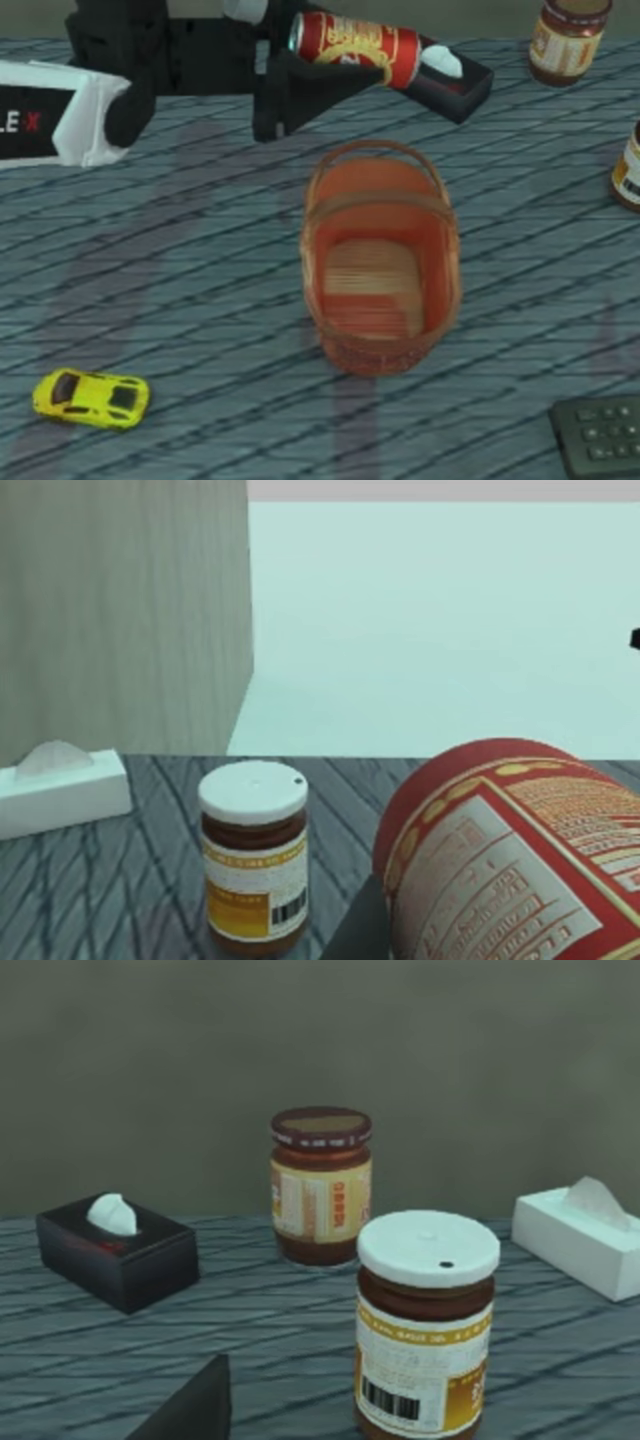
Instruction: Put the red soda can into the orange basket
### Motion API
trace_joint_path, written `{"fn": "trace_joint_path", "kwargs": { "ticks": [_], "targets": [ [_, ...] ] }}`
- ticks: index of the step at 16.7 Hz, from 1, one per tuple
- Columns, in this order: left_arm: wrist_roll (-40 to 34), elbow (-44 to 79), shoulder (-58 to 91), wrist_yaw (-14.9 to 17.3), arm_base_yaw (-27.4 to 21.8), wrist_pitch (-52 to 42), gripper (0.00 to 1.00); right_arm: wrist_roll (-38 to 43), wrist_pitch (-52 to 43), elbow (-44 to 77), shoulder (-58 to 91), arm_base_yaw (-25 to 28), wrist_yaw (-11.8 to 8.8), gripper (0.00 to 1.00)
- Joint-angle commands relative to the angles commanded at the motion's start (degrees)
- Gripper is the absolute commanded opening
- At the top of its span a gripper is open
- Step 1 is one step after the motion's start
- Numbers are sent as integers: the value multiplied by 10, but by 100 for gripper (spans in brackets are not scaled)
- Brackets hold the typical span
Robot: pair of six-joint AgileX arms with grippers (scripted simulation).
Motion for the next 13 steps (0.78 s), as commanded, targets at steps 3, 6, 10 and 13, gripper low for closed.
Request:
{"fn": "trace_joint_path", "kwargs": {
  "ticks": [3, 6, 10, 13],
  "targets": [
    [0, -6, 20, 2, 1, 23, 0, 0, 0, 0, 0, 0, 0, 100],
    [-1, -26, 67, 4, 4, 94, 0, 0, 0, 0, 0, 0, 0, 100],
    [-3, -55, 126, 3, 10, 187, 0, 0, 0, 0, 0, 0, 0, 100],
    [-3, -61, 137, 2, 12, 200, 0, 0, 0, 0, 0, 0, 0, 100]
  ]
}}
